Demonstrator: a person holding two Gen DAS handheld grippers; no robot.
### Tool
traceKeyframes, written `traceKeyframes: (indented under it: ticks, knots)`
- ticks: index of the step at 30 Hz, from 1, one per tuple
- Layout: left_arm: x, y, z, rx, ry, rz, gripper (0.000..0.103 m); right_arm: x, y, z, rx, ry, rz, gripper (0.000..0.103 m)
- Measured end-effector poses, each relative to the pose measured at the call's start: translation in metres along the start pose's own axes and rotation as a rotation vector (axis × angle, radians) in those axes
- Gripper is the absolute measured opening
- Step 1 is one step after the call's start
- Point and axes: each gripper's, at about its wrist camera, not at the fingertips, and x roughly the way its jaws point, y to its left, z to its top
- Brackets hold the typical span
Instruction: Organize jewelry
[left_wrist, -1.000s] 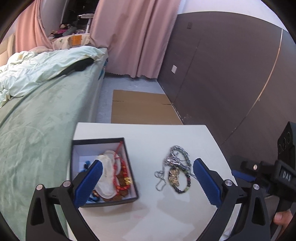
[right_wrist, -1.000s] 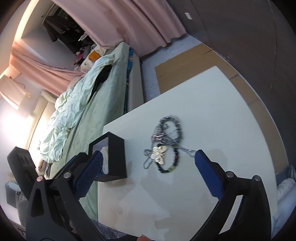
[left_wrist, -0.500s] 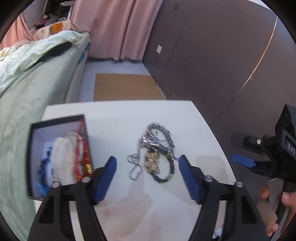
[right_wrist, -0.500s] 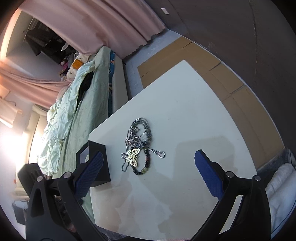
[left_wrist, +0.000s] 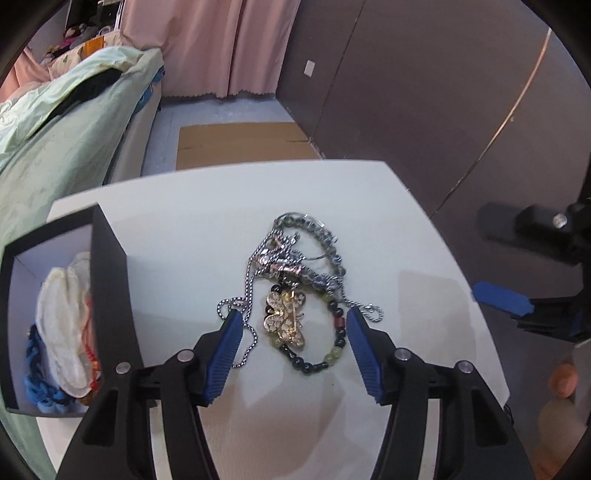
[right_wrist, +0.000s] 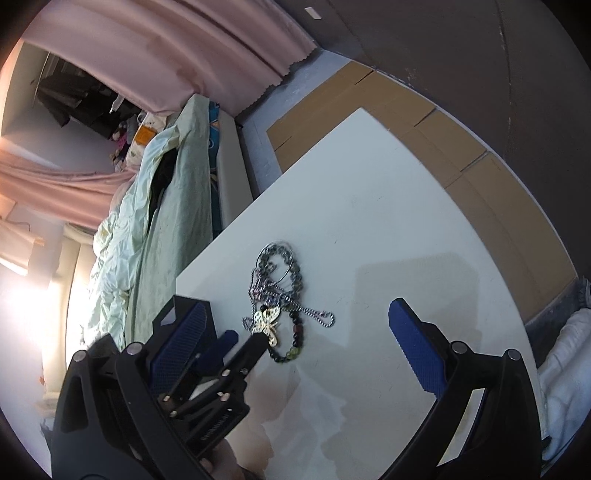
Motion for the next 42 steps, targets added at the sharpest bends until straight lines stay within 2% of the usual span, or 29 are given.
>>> traceKeyframes:
  ticks: [3, 6, 8, 9, 10, 21, 23, 28, 33, 37, 42]
  knots:
    - [0.013, 0.003, -0.001, -0.014, 0.026, 0.017, 0.056, -0.001, -0.003, 0.005, 0.014, -0.008, -0.004, 0.099]
    - [0.02, -0.002, -0.001, 0.014, 0.02, 0.059, 0.052, 0.002, -0.004, 0.007, 0.019, 0.004, 0.003, 0.099]
    - [0.021, -0.003, -0.001, 0.027, 0.018, 0.087, 0.036, 0.003, -0.003, 0.007, 0.015, 0.009, 0.006, 0.099]
    - [0.021, -0.003, 0.0, 0.031, 0.02, 0.096, 0.021, 0.003, -0.002, 0.007, 0.013, 0.01, 0.006, 0.099]
    - [0.019, -0.001, 0.0, 0.023, 0.023, 0.088, 0.017, 0.003, -0.002, 0.008, 0.009, 0.01, 0.005, 0.099]
    - [-0.016, 0.012, 0.005, -0.032, -0.04, 0.036, 0.017, 0.003, 0.001, 0.005, -0.013, -0.001, 0.019, 0.099]
    - [-0.023, 0.015, 0.006, -0.042, -0.049, 0.031, 0.017, 0.005, 0.002, 0.003, -0.006, 0.001, 0.032, 0.096]
    - [-0.04, 0.023, 0.006, -0.055, -0.07, 0.011, 0.017, 0.017, 0.001, 0.0, 0.009, 0.026, 0.046, 0.07]
    - [-0.055, 0.025, 0.006, -0.065, -0.096, 0.0, 0.017, 0.043, 0.008, -0.003, -0.018, 0.073, 0.042, 0.049]
    - [-0.068, 0.033, 0.009, -0.078, -0.116, -0.007, 0.017, 0.06, 0.011, -0.005, -0.023, 0.096, 0.04, 0.043]
    - [-0.078, 0.043, 0.014, -0.099, -0.136, -0.011, 0.017, 0.067, 0.022, -0.001, -0.055, 0.081, 0.07, 0.041]
